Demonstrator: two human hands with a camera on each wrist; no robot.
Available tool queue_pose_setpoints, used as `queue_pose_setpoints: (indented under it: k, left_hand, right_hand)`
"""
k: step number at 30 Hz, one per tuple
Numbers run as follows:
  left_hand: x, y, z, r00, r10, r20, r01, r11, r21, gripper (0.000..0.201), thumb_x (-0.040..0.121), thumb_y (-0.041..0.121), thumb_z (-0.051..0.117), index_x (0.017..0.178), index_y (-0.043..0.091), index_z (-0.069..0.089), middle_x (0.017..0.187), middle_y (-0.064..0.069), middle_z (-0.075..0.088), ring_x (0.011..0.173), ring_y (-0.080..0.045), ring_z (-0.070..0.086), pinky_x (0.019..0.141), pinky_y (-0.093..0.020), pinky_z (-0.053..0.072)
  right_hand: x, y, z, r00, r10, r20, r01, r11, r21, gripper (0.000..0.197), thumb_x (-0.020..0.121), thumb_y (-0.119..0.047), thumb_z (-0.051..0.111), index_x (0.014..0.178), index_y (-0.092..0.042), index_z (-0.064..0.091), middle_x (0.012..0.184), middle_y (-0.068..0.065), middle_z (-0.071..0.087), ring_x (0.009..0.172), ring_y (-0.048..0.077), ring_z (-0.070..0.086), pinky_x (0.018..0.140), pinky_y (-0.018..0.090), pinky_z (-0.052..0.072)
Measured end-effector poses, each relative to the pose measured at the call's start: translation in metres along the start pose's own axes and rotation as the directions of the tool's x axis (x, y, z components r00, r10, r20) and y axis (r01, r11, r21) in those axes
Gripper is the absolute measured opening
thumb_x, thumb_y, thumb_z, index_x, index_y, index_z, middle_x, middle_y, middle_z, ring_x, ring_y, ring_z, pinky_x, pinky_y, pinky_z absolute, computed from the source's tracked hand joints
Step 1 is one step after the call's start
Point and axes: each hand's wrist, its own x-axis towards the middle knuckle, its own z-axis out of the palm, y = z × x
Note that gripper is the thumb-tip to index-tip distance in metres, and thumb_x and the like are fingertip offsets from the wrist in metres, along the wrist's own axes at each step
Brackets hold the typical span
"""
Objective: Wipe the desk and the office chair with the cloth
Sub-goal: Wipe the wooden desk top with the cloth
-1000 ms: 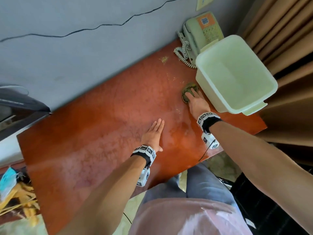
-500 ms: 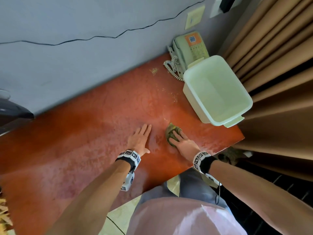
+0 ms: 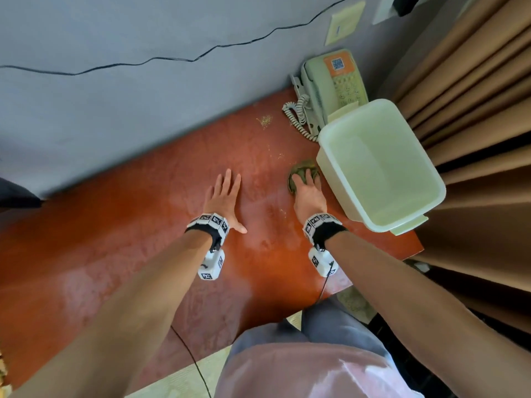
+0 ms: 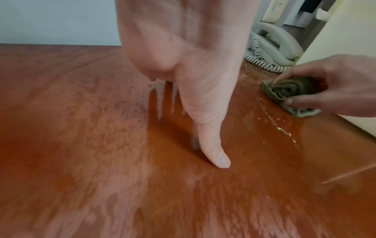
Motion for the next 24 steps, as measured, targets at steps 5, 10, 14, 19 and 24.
queue_pose_setpoints:
  k: [5, 10, 14, 19, 24]
  left_hand:
    - [0.021, -0.004, -0.015, 0.998, 0.017, -0.068, -0.022, 0.998, -0.066, 0.166, 0.050, 0.065, 0.094, 0.162, 0.023, -0.021, 0.168, -0.003, -0.030, 0.158, -0.027, -0.017, 0.128, -0.049, 0.001]
    - [0.035, -0.009, -0.017, 1.000, 0.002, -0.007, -0.002, 0.997, -0.080, 0.172, 0.045, 0.069, 0.094, 0.161, 0.023, -0.024, 0.168, -0.001, -0.031, 0.157, -0.027, -0.021, 0.129, -0.050, -0.003]
    - [0.039, -0.014, -0.014, 1.000, 0.009, -0.027, -0.012, 0.992, -0.129, 0.171, 0.045, 0.067, 0.094, 0.161, 0.024, -0.025, 0.167, 0.001, -0.032, 0.156, -0.026, -0.023, 0.128, -0.049, -0.008]
    - [0.041, -0.019, -0.009, 0.999, 0.019, -0.050, -0.028, 0.982, -0.188, 0.169, 0.047, 0.063, 0.095, 0.160, 0.027, -0.025, 0.167, 0.003, -0.033, 0.155, -0.023, -0.026, 0.128, -0.048, -0.007]
    - [0.043, -0.022, -0.005, 0.998, 0.017, -0.055, -0.028, 0.977, -0.210, 0.170, 0.047, 0.061, 0.096, 0.160, 0.028, -0.026, 0.167, 0.004, -0.033, 0.155, -0.022, -0.028, 0.128, -0.047, -0.009]
  right_hand:
    - [0.044, -0.019, -0.001, 0.998, 0.019, -0.061, -0.019, 1.000, -0.012, 0.069, 0.092, 0.010, 0.050, 0.150, -0.024, 0.039, 0.168, 0.020, 0.018, 0.154, 0.045, 0.015, 0.121, 0.046, 0.030]
    - [0.093, -0.056, -0.018, 0.997, -0.036, -0.073, 0.028, 0.993, -0.112, 0.066, 0.093, 0.000, 0.057, 0.152, -0.022, 0.038, 0.165, 0.025, 0.022, 0.153, 0.044, 0.018, 0.128, 0.046, 0.016]
    - [0.142, -0.090, -0.030, 0.995, -0.036, -0.091, 0.030, 0.998, -0.064, 0.067, 0.092, -0.001, 0.062, 0.149, -0.026, 0.039, 0.166, 0.023, 0.021, 0.154, 0.043, 0.016, 0.127, 0.044, 0.020]
    - [0.192, -0.121, -0.054, 0.979, -0.196, -0.060, 0.185, 0.971, -0.151, 0.075, 0.090, -0.003, 0.067, 0.155, -0.020, 0.034, 0.164, 0.025, 0.023, 0.152, 0.045, 0.018, 0.126, 0.047, 0.021]
    - [0.209, -0.126, -0.056, 0.957, -0.274, -0.093, 0.267, 0.961, -0.077, 0.074, 0.084, -0.001, 0.065, 0.152, -0.017, 0.042, 0.157, 0.021, 0.038, 0.150, 0.046, 0.022, 0.124, 0.047, 0.028]
